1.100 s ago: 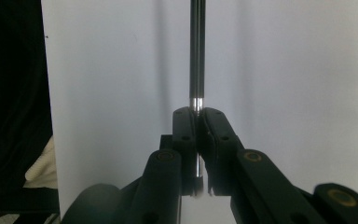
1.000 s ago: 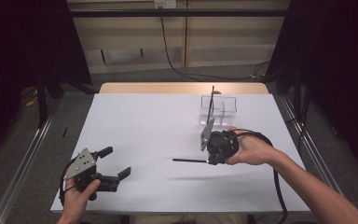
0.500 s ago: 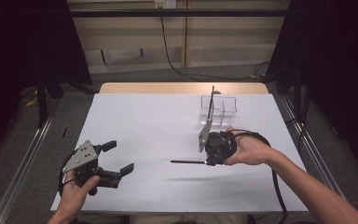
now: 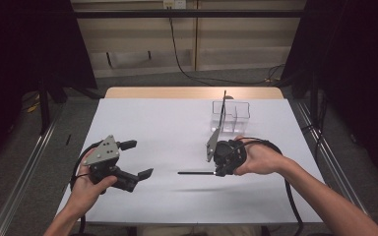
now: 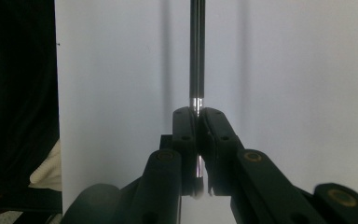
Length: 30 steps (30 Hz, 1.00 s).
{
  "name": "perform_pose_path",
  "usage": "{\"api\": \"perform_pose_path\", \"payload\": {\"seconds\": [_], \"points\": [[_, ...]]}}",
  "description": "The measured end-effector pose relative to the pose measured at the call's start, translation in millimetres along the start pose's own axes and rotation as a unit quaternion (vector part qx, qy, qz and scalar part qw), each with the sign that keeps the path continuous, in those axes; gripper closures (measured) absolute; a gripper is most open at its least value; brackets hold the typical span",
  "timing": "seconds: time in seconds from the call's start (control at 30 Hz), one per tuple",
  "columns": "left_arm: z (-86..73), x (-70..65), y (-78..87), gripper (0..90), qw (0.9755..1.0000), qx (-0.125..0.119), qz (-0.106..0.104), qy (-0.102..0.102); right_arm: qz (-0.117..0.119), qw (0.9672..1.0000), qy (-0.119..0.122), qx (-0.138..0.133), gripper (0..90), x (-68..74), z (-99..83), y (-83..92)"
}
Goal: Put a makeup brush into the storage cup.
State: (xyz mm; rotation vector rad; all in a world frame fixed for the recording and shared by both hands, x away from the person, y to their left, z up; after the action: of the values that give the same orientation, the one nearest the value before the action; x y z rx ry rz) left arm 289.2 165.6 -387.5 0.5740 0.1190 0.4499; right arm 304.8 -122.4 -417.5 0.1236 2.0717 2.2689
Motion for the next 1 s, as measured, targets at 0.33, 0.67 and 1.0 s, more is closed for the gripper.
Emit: {"api": "perform_pose_path", "payload": {"seconds": [0.33,0.67,1.0], "points": [[16.7,-10.2,-33.1,2.4,0.9938,0.073,-0.078,-0.032,0.006,1.0000,0.006,0.004,83.9,2.5,3.8,0.7],[24.1,-19.6,-64.9,3.8,0.9774,0.161,-0.123,-0.060,0.008,0.9998,0.017,0.005,83.9,3.4,8.4,0.2],[25.5,-29.2,-85.1,5.5,0.9532,0.241,-0.155,-0.098,0.009,0.9997,0.021,0.011,83.9,3.9,11.3,-2.4]]}}
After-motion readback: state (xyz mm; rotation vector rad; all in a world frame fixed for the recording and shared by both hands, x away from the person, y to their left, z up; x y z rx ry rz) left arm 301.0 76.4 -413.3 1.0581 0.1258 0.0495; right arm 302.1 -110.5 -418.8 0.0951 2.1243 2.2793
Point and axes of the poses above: each handheld gripper's, and its own axes: y roughly backward along the jaws, z roughly out of its top, x roughly to its left, the point moved 4 cm from there along -y, roughly forward along the jaws, and after that the axes turned 9 degrees about x, right-handed, at the moved point
